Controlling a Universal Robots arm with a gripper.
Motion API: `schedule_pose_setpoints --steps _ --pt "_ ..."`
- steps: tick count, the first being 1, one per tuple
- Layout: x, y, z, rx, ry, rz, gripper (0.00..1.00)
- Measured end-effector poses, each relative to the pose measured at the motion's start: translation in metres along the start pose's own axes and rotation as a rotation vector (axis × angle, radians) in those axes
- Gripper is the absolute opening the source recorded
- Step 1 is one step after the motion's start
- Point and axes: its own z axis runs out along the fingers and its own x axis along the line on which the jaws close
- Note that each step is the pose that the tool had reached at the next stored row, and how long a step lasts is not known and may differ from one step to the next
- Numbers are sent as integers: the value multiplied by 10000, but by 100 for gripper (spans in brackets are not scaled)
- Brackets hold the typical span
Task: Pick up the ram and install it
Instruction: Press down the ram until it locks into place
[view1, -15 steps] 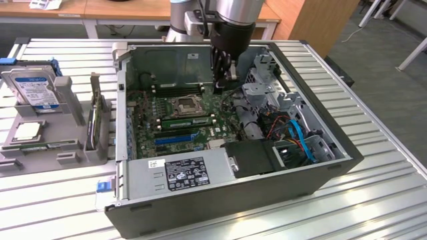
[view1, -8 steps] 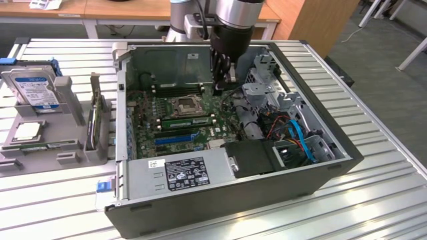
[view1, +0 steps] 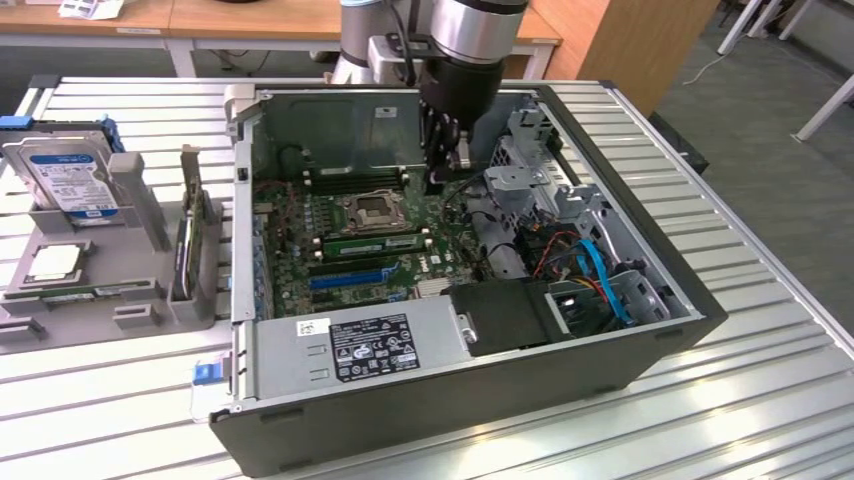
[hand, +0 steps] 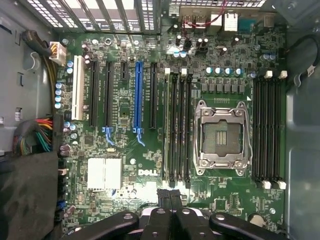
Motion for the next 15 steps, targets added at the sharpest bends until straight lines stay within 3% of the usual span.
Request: schedule_pose_setpoints --steps 15 --pt "0 -4 115 -1 0 0 10"
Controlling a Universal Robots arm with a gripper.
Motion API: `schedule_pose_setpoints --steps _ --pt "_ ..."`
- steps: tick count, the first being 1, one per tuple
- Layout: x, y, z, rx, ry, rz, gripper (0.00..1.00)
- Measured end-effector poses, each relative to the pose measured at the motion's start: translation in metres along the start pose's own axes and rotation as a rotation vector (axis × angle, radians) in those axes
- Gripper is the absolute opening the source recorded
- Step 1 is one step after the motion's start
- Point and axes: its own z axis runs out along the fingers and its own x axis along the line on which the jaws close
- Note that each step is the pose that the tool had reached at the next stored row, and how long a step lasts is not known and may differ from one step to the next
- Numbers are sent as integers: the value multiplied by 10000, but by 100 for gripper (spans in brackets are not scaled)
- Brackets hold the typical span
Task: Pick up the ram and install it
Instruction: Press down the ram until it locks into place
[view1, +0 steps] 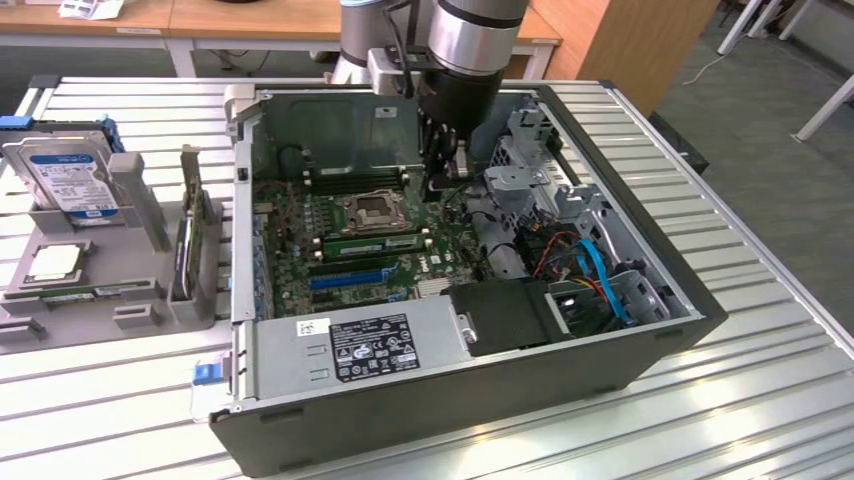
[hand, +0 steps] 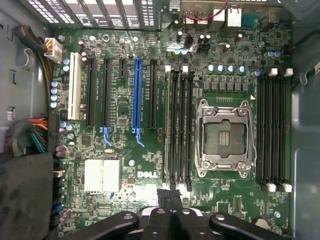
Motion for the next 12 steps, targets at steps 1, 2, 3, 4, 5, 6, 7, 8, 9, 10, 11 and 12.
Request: schedule_pose_setpoints --steps 1,2,3,4,5,6,7,8,9,10,11,12 --pt "0 0 11 0 0 0 10" --pt "0 -1 21 1 -1 0 10" --pt "0 -1 31 0 0 0 10" --pt "0 -2 42 1 -1 0 10" --pt "0 -2 52 0 0 0 10" --pt "0 -2 63 0 0 1 10" --pt "0 -3 73 0 0 0 10" --pt "0 -3 85 0 0 0 10" --pt "0 -4 95 1 0 1 10" --pt "0 -4 106 0 -1 0 10" --pt "0 -4 115 0 -1 0 10" --pt "0 -5 125 0 0 0 10"
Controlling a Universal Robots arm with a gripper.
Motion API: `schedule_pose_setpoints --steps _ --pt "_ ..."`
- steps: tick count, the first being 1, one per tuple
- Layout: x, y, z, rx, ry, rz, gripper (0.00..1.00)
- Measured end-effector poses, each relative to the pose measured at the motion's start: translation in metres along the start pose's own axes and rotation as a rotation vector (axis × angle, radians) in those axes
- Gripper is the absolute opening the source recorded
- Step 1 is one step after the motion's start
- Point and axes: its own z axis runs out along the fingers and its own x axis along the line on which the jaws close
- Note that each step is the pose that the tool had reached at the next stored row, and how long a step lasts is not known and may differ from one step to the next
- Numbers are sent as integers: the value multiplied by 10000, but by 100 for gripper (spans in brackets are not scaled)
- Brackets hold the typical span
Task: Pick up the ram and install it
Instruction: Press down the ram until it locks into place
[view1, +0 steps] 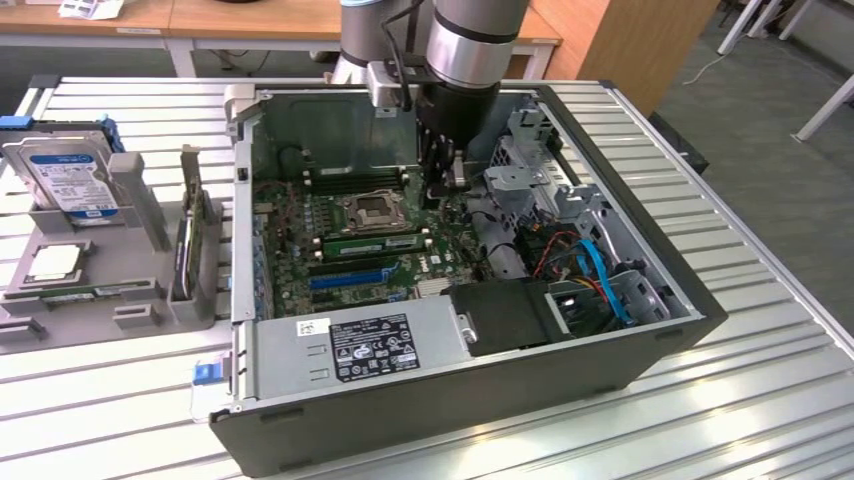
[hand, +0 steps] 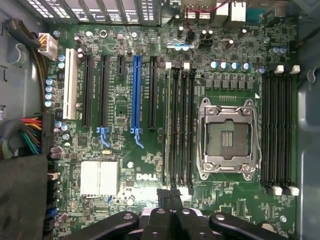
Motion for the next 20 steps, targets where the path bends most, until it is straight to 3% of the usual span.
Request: schedule_pose_setpoints --steps 20 --pt "0 -8 196 0 0 0 10"
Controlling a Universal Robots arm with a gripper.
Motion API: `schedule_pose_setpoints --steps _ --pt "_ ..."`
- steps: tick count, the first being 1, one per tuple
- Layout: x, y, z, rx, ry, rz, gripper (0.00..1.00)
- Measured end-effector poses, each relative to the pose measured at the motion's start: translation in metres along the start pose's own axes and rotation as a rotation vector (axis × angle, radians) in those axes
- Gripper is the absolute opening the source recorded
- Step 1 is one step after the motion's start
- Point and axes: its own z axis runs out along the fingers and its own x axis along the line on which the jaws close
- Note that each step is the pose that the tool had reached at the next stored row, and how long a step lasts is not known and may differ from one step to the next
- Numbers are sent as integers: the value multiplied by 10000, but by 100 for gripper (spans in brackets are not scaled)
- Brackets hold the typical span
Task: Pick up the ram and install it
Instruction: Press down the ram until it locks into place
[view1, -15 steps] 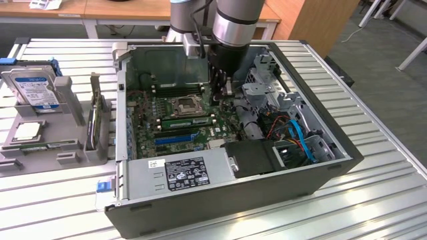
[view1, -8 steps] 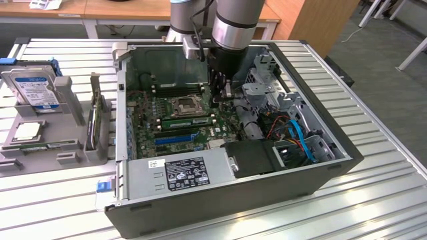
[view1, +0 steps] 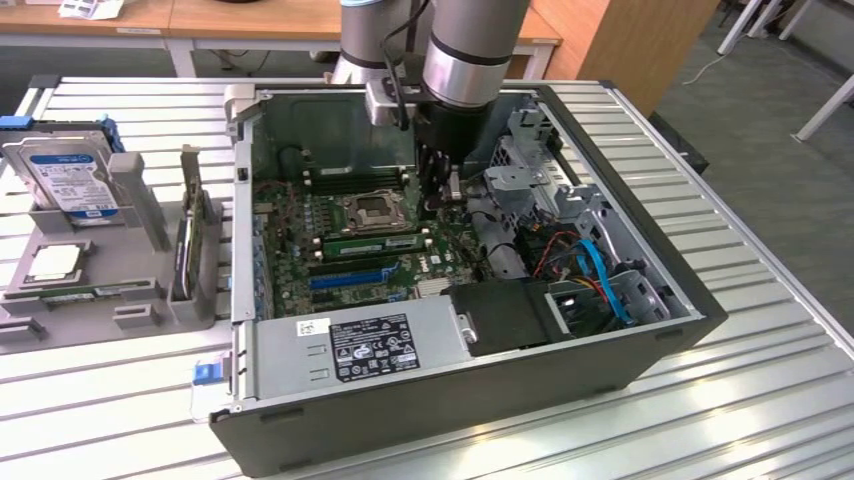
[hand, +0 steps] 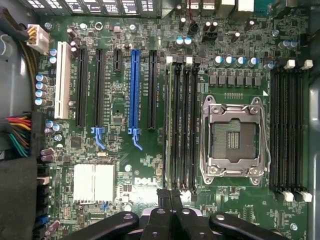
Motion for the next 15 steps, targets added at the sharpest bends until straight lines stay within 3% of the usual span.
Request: schedule_pose_setpoints --steps 15 --pt "0 -6 142 1 0 -1 10"
